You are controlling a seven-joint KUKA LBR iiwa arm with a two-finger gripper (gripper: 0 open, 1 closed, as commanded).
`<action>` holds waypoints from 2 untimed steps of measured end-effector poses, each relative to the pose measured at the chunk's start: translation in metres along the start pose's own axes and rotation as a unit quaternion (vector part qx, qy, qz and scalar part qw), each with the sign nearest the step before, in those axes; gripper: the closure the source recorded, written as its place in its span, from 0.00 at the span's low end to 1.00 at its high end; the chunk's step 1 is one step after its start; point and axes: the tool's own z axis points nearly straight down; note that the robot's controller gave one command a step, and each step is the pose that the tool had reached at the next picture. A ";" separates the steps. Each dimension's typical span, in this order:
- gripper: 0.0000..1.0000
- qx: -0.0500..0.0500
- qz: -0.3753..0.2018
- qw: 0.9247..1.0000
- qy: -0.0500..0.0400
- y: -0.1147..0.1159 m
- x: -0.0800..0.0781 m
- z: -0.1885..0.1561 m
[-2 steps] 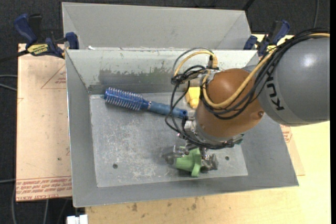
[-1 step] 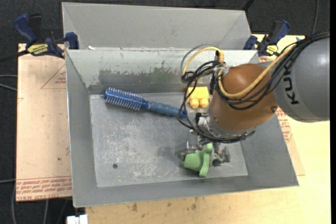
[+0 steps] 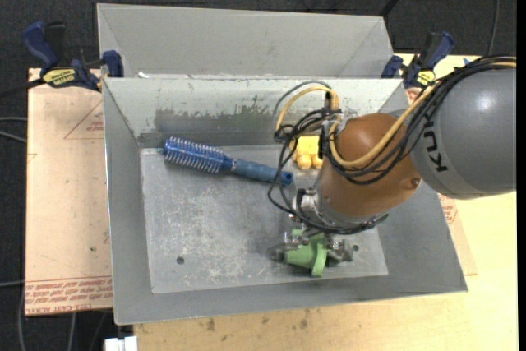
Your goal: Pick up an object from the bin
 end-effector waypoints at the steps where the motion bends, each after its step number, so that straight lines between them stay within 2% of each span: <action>1: 0.00 0.000 0.002 1.000 -0.001 0.000 -0.001 0.000; 2: 1.00 0.000 0.002 1.000 -0.001 0.000 -0.001 0.000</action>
Offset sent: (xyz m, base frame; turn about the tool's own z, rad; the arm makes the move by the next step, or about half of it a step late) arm 0.0000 0.0000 0.0000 0.0000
